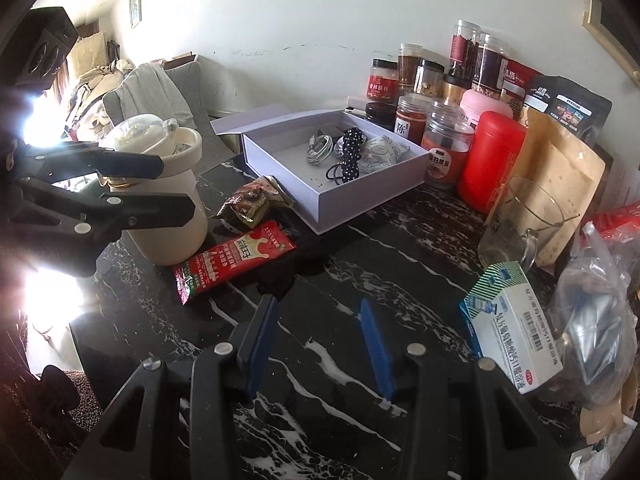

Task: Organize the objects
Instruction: 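Move the right gripper to the black cloth while the left gripper approaches the cereal packet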

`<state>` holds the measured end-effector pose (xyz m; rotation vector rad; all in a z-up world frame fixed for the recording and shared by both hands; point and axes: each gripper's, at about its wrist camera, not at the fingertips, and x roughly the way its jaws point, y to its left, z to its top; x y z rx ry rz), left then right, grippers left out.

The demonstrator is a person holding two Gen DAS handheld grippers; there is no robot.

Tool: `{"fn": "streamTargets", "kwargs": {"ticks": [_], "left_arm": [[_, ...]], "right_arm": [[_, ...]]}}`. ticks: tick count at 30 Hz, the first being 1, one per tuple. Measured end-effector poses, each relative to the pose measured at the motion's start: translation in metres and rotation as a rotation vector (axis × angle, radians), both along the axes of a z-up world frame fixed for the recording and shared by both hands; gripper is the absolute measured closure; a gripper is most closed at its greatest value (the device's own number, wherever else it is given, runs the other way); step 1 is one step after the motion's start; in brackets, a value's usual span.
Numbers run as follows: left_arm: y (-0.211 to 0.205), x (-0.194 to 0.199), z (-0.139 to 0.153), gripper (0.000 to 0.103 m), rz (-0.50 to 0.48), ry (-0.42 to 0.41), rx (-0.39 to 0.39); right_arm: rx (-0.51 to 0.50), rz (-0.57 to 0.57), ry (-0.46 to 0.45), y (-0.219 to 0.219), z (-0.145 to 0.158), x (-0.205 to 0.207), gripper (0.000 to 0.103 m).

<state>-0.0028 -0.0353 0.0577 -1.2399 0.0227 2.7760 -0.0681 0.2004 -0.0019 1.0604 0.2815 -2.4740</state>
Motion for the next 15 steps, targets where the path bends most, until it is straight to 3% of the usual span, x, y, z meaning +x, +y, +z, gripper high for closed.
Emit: {"fn": "streamTargets", "kwargs": {"ticks": [9,11,15], "left_arm": [[0.011,-0.007,-0.022,0.036,0.020,0.006,0.011],[0.012,-0.009,-0.030,0.036,0.029,-0.003,-0.011],[0.012,-0.007,-0.045,0.036,0.035,-0.039,0.018]], "right_arm": [[-0.035,0.024,-0.040,0.001,-0.019,-0.021,0.059],[-0.039,0.034,-0.048,-0.002,-0.024,-0.025,0.059],[-0.049,0.062,-0.066,-0.010,-0.034,-0.032,0.059]]}}
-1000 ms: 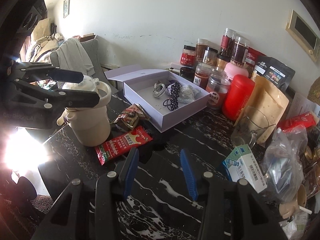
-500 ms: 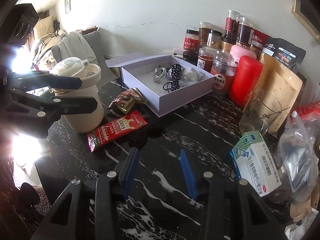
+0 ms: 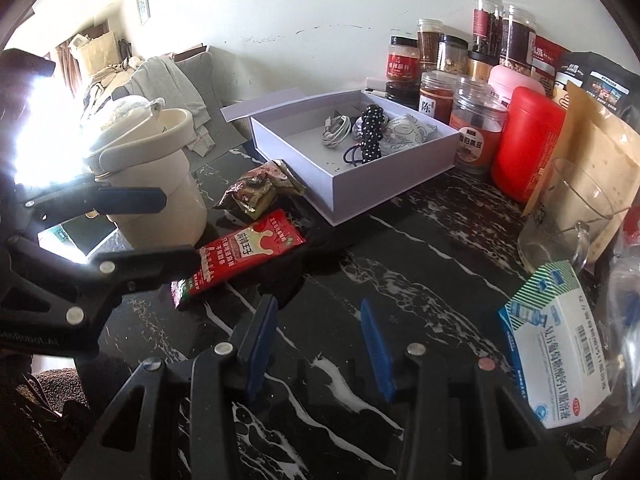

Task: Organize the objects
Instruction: 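Move the right gripper to the black cloth while the left gripper approaches the cereal packet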

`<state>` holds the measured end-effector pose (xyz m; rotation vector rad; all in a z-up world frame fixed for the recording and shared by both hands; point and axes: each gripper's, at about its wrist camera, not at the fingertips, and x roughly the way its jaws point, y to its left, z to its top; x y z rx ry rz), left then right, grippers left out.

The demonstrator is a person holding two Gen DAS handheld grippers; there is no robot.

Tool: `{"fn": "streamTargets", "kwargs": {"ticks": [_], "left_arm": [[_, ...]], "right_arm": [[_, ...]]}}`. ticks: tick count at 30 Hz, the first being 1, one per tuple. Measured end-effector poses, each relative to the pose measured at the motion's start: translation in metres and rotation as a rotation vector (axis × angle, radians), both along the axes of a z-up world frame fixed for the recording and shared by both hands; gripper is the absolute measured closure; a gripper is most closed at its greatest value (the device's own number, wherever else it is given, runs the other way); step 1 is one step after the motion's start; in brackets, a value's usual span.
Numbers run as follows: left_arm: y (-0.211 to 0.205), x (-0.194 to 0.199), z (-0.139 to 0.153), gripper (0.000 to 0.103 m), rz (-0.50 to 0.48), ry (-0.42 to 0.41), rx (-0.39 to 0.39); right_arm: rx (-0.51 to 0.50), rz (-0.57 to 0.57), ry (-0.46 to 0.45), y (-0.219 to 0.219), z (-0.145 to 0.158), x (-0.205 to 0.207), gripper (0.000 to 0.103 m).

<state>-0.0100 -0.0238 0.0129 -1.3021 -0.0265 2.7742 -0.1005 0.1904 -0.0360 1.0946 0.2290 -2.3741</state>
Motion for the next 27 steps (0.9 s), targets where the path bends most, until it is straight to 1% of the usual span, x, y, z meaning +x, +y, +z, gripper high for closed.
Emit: {"fn": "streamTargets", "kwargs": {"ticks": [4,10,13,18,21,22,23,25,27], "left_arm": [[0.000,0.005,-0.016,0.036,0.022,-0.023,0.026],[0.004,0.010,-0.039,0.036,0.032,-0.059,0.032],[0.003,0.008,-0.045,0.036,0.045,-0.059,0.004],[-0.004,0.000,-0.053,0.036,0.066,-0.079,0.032],[-0.006,-0.006,-0.057,0.036,0.065,-0.092,0.035],[-0.006,-0.007,-0.058,0.036,0.064,-0.096,0.033],[-0.006,-0.009,-0.059,0.036,0.060,-0.097,0.036],[-0.007,-0.011,-0.061,0.036,0.061,-0.097,0.038],[-0.006,-0.013,-0.063,0.036,0.047,-0.103,0.053]], "right_arm": [[0.001,0.023,-0.020,-0.009,-0.008,-0.010,0.059],[-0.003,0.076,-0.056,-0.026,-0.021,-0.026,0.059],[0.015,0.094,-0.073,-0.035,-0.029,-0.036,0.059],[0.008,0.119,-0.098,-0.043,-0.035,-0.048,0.059],[0.030,0.115,-0.099,-0.048,-0.039,-0.055,0.059],[0.035,0.115,-0.107,-0.050,-0.041,-0.057,0.061],[0.038,0.112,-0.118,-0.050,-0.043,-0.059,0.071],[0.029,0.125,-0.141,-0.049,-0.046,-0.060,0.083],[0.039,0.128,-0.136,-0.048,-0.046,-0.059,0.085]]}}
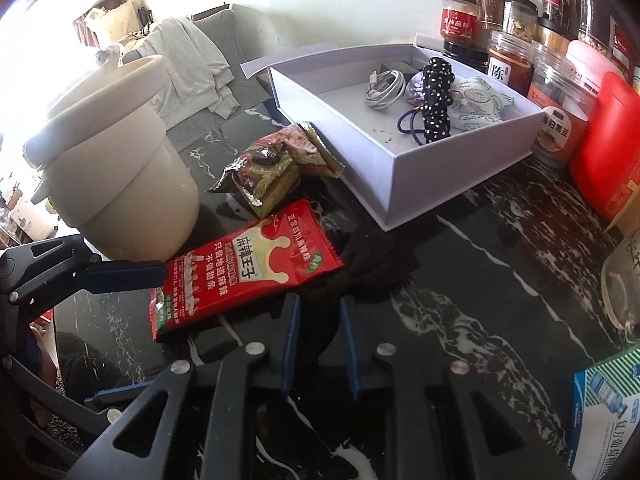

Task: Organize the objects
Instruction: 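Move the right gripper to the black cloth while the left gripper approaches the cereal packet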

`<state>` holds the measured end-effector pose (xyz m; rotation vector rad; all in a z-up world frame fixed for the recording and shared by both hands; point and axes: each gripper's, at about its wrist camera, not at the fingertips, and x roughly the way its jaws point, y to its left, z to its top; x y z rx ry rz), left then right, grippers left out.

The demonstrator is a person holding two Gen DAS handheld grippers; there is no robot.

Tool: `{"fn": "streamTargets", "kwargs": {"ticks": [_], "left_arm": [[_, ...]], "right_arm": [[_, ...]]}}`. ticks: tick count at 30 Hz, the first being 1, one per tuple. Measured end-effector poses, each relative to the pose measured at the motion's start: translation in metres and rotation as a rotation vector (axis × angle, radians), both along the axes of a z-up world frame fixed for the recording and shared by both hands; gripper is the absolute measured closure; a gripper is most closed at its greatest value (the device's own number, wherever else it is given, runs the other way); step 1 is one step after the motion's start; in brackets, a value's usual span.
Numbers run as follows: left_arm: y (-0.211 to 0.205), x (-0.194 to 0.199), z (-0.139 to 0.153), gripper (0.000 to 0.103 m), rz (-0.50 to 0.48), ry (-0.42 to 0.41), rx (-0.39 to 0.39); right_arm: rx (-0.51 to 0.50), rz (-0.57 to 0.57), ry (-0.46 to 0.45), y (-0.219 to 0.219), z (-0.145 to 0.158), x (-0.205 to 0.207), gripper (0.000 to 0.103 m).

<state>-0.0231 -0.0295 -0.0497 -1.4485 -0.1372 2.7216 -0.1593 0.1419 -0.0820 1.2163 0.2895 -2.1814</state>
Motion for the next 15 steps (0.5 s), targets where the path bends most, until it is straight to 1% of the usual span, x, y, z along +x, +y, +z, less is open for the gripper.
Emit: {"fn": "streamTargets", "kwargs": {"ticks": [2,5,9,11,13,15], "left_arm": [[0.003,-0.003,-0.002,0.036,-0.014,-0.008,-0.006],[0.005,-0.006,-0.003,0.036,-0.018,-0.007,0.003],[0.010,-0.009,-0.001,0.036,-0.024,0.008,-0.011],[0.013,-0.010,0.000,0.036,-0.026,0.015,-0.020],[0.014,-0.010,0.002,0.036,-0.027,0.021,-0.021],[0.015,-0.010,0.003,0.036,-0.032,0.021,-0.025]], "right_arm": [[0.023,0.002,0.004,0.001,-0.001,0.001,0.091],[0.045,-0.007,0.006,0.007,-0.003,0.003,0.095],[0.084,-0.059,0.023,0.025,-0.003,0.005,0.096],[0.051,-0.075,0.019,0.034,-0.002,0.005,0.096],[-0.028,-0.093,0.029,0.043,0.004,0.004,0.095],[-0.061,-0.091,0.030,0.043,0.007,0.002,0.083]]}}
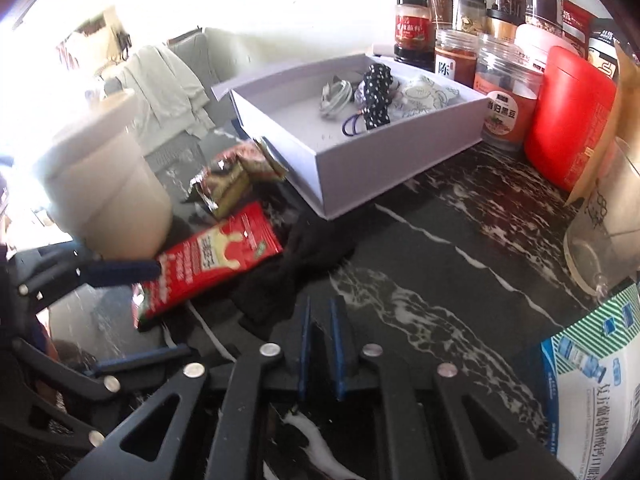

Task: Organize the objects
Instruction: 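Move the right gripper to the black cloth while the left gripper approaches the cereal packet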

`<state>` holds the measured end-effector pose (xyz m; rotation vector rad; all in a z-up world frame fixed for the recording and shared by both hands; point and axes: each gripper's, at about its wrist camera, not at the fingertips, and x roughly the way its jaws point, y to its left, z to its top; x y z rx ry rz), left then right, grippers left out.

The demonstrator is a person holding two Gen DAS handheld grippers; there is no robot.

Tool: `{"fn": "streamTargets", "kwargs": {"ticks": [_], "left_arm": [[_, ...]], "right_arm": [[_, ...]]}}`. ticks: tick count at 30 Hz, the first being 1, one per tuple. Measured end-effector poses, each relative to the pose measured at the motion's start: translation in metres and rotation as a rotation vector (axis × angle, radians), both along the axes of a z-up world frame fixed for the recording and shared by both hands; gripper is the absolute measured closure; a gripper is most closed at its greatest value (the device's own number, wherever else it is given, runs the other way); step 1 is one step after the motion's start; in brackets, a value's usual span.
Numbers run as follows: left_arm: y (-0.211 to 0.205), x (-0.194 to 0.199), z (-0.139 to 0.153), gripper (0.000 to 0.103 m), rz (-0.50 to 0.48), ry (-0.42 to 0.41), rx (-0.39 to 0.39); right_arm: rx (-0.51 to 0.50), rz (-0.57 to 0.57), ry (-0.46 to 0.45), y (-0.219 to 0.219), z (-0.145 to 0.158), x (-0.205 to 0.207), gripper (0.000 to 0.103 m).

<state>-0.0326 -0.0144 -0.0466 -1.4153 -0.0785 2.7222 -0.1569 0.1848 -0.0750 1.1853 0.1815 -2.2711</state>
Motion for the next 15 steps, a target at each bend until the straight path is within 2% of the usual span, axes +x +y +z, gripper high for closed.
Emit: {"fn": "streamTargets", "kwargs": {"ticks": [2,3,12,14,15], "left_arm": [[-0.001,0.001,0.001,0.036,0.000,-0.004,0.002],[-0.001,0.001,0.000,0.036,0.000,-0.007,0.005],[-0.006,0.003,0.001,0.036,-0.002,-0.012,0.014],[-0.006,0.002,0.001,0.036,-0.006,-0.013,0.020],[-0.006,0.001,0.001,0.036,-0.009,-0.014,0.023]], "right_arm": [[-0.005,0.004,0.011,-0.004,0.002,-0.003,0.054],[-0.006,0.007,0.015,-0.007,0.003,-0.005,0.052],[0.032,0.047,-0.027,-0.035,-0.009,-0.021,0.053],[0.073,0.043,0.004,-0.037,-0.010,-0.018,0.082],[0.098,0.047,0.011,-0.038,-0.009,-0.017,0.082]]}}
